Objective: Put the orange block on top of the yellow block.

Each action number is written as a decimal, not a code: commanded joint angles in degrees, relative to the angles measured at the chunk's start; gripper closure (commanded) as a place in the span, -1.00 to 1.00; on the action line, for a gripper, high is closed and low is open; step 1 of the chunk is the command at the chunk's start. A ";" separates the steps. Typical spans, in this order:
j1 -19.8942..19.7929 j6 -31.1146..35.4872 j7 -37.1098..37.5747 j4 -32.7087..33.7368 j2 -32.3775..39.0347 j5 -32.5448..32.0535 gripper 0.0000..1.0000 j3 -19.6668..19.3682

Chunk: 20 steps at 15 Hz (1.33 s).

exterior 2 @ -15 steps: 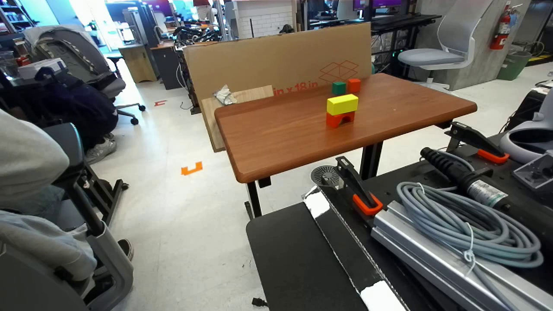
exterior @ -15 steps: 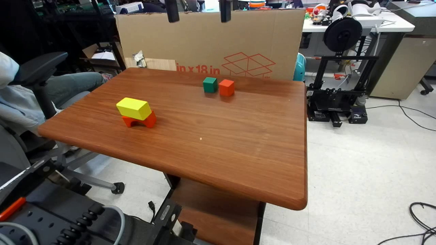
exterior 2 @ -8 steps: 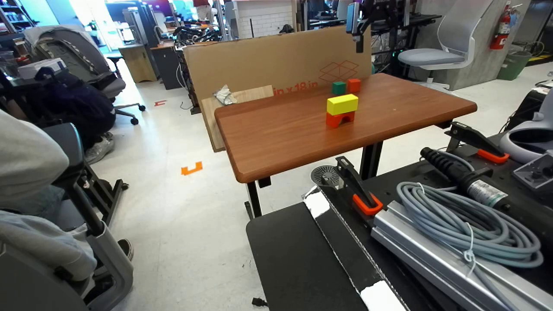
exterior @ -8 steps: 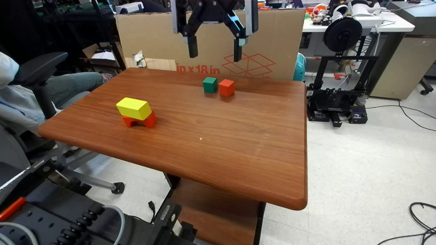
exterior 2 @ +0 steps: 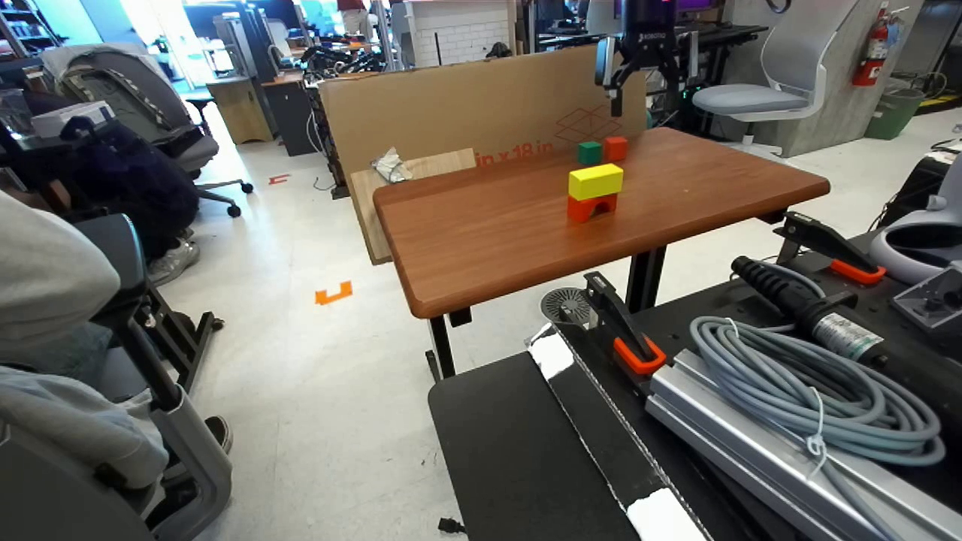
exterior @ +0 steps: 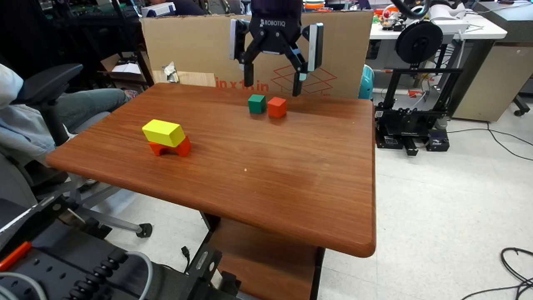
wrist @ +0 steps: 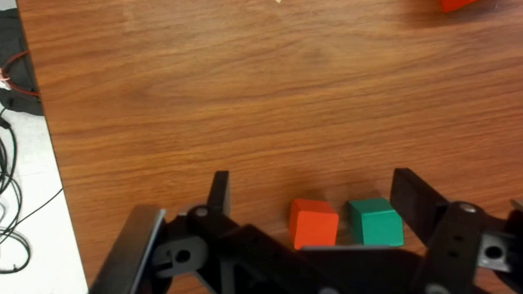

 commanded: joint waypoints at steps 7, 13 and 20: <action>-1.30 -4.72 1.39 11.97 8.11 1.54 -1.00 0.73; -0.89 -5.67 2.70 14.74 9.83 0.85 -1.00 0.30; -0.87 -6.58 3.82 16.98 12.01 0.48 -1.00 -0.14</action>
